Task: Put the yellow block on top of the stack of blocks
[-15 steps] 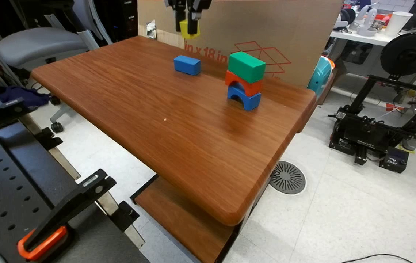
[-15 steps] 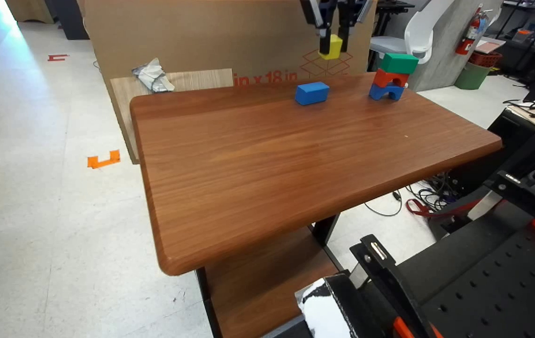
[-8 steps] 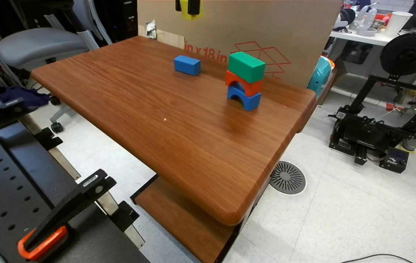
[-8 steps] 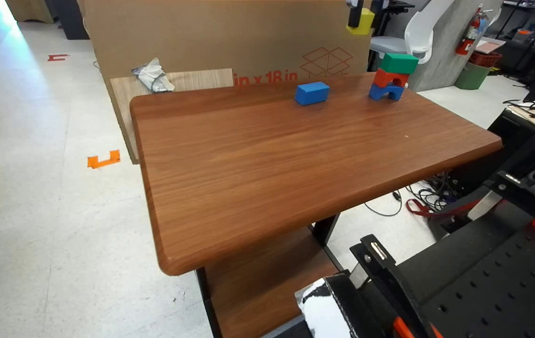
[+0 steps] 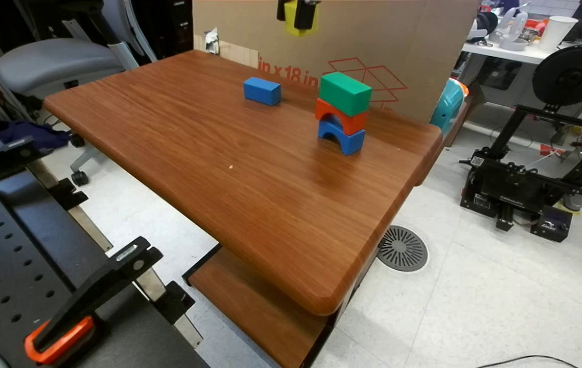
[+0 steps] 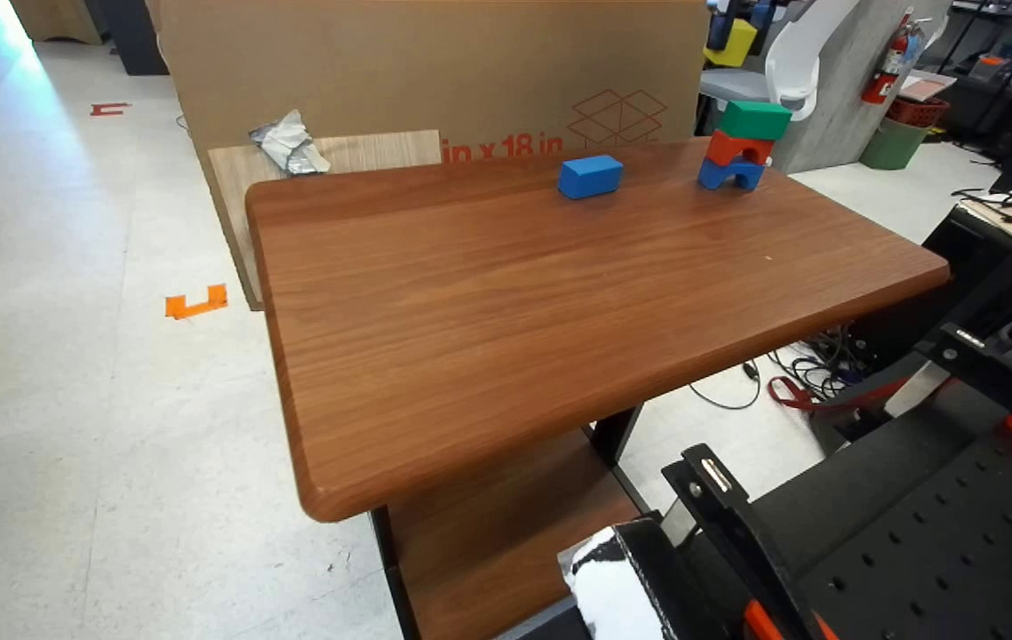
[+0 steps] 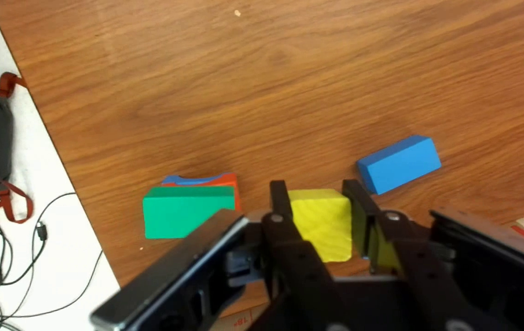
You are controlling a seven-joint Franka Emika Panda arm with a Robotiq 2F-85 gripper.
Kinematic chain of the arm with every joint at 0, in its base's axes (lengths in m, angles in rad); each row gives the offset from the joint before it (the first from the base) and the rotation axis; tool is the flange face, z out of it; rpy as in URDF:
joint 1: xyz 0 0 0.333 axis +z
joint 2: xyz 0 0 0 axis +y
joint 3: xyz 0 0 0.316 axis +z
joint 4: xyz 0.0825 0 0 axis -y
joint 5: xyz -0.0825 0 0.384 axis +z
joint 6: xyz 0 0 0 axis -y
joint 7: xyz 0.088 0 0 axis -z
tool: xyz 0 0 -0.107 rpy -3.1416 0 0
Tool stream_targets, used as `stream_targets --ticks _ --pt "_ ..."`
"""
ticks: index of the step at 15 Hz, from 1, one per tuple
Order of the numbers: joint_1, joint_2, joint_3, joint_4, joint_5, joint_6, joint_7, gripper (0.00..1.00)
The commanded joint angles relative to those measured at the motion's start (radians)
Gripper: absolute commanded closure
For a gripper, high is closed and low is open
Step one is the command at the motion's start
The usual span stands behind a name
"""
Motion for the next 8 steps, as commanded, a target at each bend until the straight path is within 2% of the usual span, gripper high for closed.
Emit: stream_targets --ticks 1,8 --pt "-0.018 -0.011 -0.015 -0.002 0.026 0.026 -0.007 0.92" --pt "-0.075 0.024 -0.062 0.061 0.016 -0.021 -0.025 0.92"
